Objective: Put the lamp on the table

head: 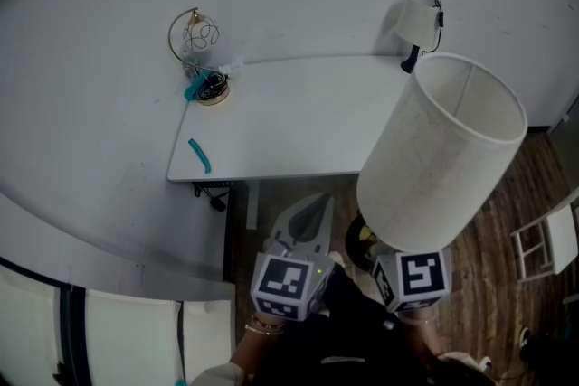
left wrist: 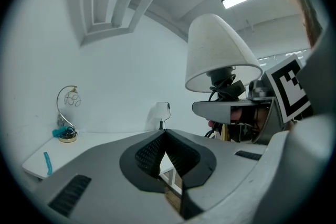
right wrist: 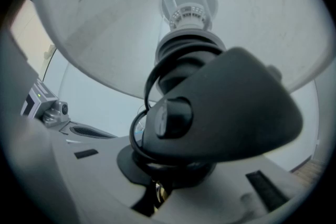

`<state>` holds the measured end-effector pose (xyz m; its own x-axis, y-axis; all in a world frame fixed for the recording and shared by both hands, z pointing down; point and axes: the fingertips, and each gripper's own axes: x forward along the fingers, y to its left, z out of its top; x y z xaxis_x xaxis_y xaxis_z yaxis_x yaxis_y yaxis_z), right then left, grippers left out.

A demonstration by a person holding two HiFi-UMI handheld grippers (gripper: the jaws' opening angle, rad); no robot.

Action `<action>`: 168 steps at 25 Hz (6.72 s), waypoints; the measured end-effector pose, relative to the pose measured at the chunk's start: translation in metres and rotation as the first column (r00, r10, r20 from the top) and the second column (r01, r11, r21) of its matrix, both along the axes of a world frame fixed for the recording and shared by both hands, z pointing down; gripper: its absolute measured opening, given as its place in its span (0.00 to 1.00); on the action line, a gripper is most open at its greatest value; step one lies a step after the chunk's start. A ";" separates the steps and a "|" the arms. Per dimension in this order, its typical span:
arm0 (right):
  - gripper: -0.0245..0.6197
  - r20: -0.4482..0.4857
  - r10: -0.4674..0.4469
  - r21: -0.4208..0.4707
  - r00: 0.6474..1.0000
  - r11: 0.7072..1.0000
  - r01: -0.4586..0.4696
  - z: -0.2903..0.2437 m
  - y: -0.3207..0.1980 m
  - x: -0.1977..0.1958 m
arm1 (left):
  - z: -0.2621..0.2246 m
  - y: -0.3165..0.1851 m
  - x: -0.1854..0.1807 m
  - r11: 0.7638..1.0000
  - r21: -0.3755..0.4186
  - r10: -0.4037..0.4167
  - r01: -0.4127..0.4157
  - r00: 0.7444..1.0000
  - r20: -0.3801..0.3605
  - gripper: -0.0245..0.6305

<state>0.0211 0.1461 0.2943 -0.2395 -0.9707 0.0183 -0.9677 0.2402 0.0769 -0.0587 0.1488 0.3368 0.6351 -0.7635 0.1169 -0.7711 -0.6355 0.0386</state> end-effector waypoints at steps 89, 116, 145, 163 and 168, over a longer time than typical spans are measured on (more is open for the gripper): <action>0.08 0.033 -0.188 -0.023 0.982 0.982 0.188 0.026 -0.259 0.033 | 0.005 -0.240 0.031 0.976 -0.039 -0.212 0.212 0.977 0.019 0.03; 0.08 -0.028 -0.157 -0.020 0.987 0.987 0.157 0.048 -0.338 0.010 | 0.014 -0.326 0.005 0.980 -0.054 -0.194 0.193 0.981 -0.003 0.03; 0.08 0.003 -0.144 -0.063 0.990 0.988 0.144 0.091 -0.401 0.016 | 0.026 -0.384 0.016 0.985 -0.068 -0.158 0.160 0.987 0.038 0.03; 0.08 0.016 -0.101 -0.088 0.995 0.991 0.102 0.114 -0.431 0.011 | 0.035 -0.400 -0.001 0.980 -0.093 -0.172 0.176 0.984 0.043 0.03; 0.08 0.028 -0.115 -0.103 0.993 0.988 0.117 0.120 -0.438 0.001 | 0.040 -0.402 -0.009 0.978 -0.101 -0.180 0.184 0.982 0.047 0.03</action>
<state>0.0219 -0.2922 0.4148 -0.3520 -0.9293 0.1117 -0.9339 0.3566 0.0244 -0.0672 -0.2537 0.3768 0.4799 -0.8484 0.2233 -0.8759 -0.4779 0.0665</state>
